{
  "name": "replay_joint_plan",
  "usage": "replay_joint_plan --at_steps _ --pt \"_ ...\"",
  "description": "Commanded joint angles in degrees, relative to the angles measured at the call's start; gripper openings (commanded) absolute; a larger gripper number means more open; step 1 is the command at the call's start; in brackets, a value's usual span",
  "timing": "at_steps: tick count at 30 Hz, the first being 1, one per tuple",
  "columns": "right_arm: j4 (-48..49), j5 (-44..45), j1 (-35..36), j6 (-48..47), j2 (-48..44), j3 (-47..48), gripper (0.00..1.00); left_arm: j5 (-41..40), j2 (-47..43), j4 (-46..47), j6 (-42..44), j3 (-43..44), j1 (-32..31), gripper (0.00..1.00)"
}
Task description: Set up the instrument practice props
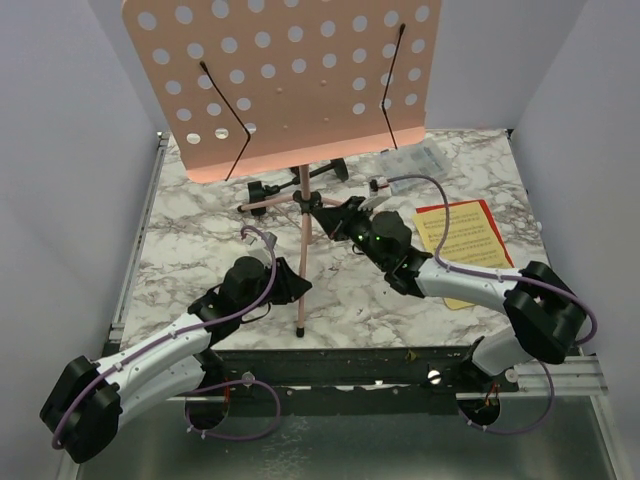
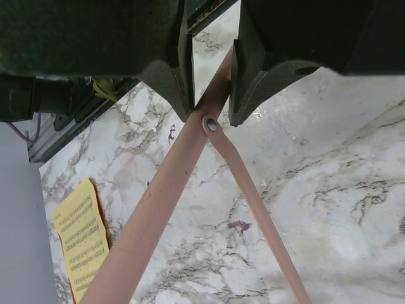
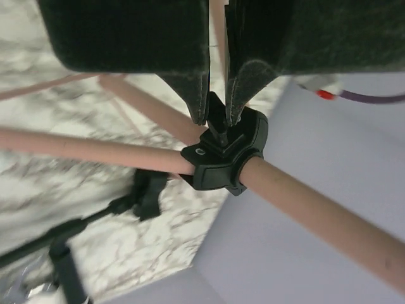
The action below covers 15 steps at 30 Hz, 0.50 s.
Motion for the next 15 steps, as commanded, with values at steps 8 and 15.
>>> replay_joint_plan --at_steps 8,15 --pt "-8.2 -18.7 -3.5 81.8 -2.4 -4.7 0.00 -2.1 0.0 -4.5 -0.8 -0.7 0.1 0.29" --pt "-18.8 -16.1 -3.6 80.2 1.9 -1.7 0.00 1.7 -2.9 -7.0 -3.2 2.2 0.1 0.34"
